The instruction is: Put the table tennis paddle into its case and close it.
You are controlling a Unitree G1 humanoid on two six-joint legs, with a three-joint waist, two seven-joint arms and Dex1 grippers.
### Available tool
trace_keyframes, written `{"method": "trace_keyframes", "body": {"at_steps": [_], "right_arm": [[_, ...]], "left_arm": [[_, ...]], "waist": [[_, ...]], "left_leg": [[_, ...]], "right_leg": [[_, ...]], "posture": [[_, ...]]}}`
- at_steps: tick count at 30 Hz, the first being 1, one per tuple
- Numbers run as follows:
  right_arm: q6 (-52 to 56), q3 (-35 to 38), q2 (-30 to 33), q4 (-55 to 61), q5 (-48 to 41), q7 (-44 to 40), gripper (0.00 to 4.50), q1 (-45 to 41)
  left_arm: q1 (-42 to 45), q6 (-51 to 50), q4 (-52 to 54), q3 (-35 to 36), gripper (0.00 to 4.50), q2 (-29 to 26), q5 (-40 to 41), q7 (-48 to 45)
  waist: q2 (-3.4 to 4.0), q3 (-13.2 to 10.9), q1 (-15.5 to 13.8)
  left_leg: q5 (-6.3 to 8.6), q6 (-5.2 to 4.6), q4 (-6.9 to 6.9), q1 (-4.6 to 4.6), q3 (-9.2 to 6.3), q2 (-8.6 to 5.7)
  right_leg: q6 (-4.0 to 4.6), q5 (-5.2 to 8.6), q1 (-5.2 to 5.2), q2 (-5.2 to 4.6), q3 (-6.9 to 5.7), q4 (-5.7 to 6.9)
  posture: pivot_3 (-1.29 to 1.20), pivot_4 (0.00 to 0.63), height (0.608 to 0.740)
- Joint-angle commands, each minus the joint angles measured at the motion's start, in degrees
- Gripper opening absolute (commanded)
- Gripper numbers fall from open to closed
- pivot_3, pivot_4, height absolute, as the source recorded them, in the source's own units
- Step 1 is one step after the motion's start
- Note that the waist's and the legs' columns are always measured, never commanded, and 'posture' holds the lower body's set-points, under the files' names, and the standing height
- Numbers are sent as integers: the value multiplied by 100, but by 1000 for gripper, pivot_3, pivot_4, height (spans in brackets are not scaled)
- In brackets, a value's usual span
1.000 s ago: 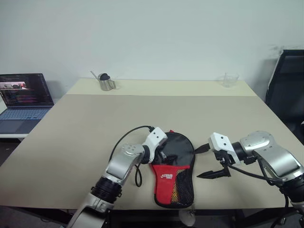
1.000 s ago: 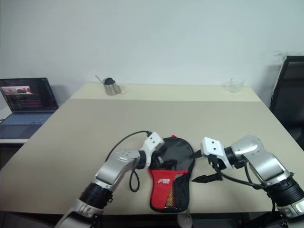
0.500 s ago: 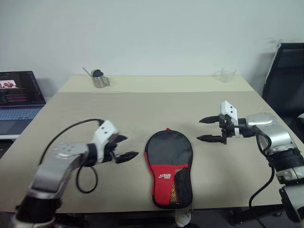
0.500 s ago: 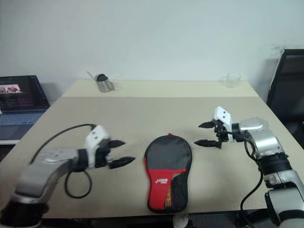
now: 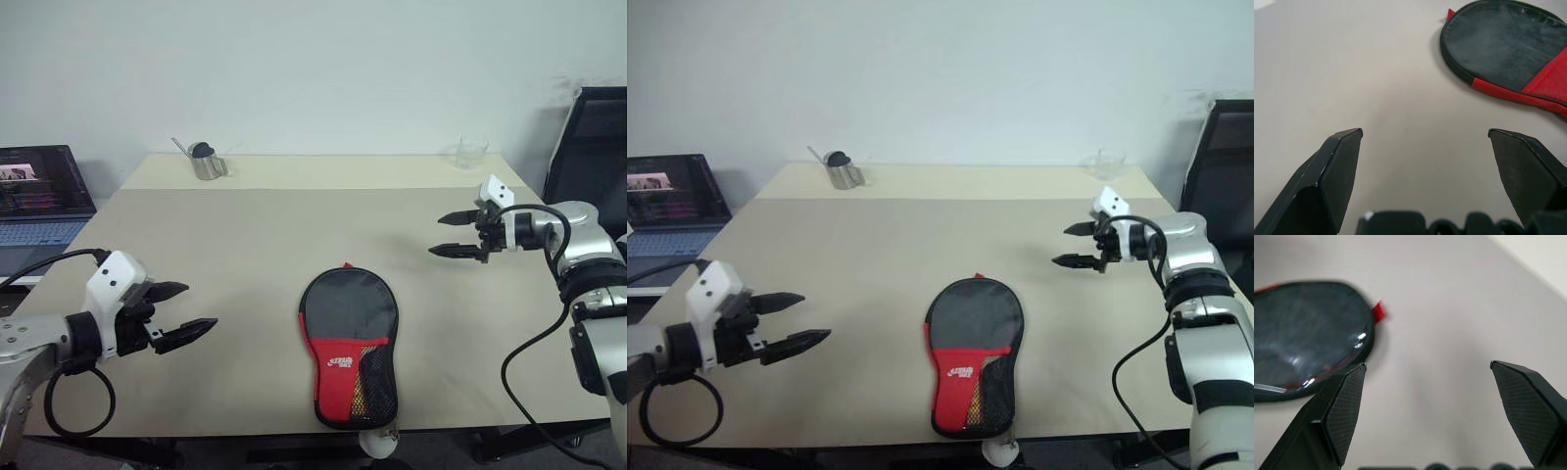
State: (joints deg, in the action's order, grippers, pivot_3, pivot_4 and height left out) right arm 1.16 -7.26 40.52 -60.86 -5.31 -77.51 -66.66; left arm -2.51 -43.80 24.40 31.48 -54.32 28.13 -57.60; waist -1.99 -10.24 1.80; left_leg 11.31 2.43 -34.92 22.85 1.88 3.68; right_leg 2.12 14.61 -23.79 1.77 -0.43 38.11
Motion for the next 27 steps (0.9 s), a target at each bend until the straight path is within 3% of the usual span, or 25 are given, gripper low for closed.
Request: {"method": "trace_keyframes", "body": {"at_steps": [1, 7, 20, 27], "right_arm": [[-209, 154, 213, -156, 135, -73, 4455, -250], [-320, 183, 263, -242, 250, -247, 4455, -234], [-420, 319, -304, 498, 97, -147, 4455, 30], [-284, 355, -496, 796, 34, -89, 4455, 82]], "left_arm": [[14, 100, 70, 80, 4500, -39, 165, 7], [-108, 101, 72, -108, 4500, -66, 225, 15], [-438, 157, -114, 773, 4500, -412, 96, -39], [-834, -108, 334, 1064, 4500, -257, 289, 15]], "waist": [[0, 0, -3], [1, -1, -3], [5, -3, 7], [5, -3, 24]], "left_leg": [[0, 0, 0, 0, 0, 0], [0, 0, 0, 0, 2, 0], [-1, 2, -3, -6, 14, 0], [-2, 3, -3, -9, 13, 3]], "right_leg": [[1, 1, 0, 0, 0, 0], [1, 1, 0, -2, 2, 2], [26, 17, -34, -2, 20, 73], [34, 21, -39, -1, 20, 84]], "posture": [[0, 150, 740], [0, 150, 740], [0, 150, 740], [0, 150, 740]]}}
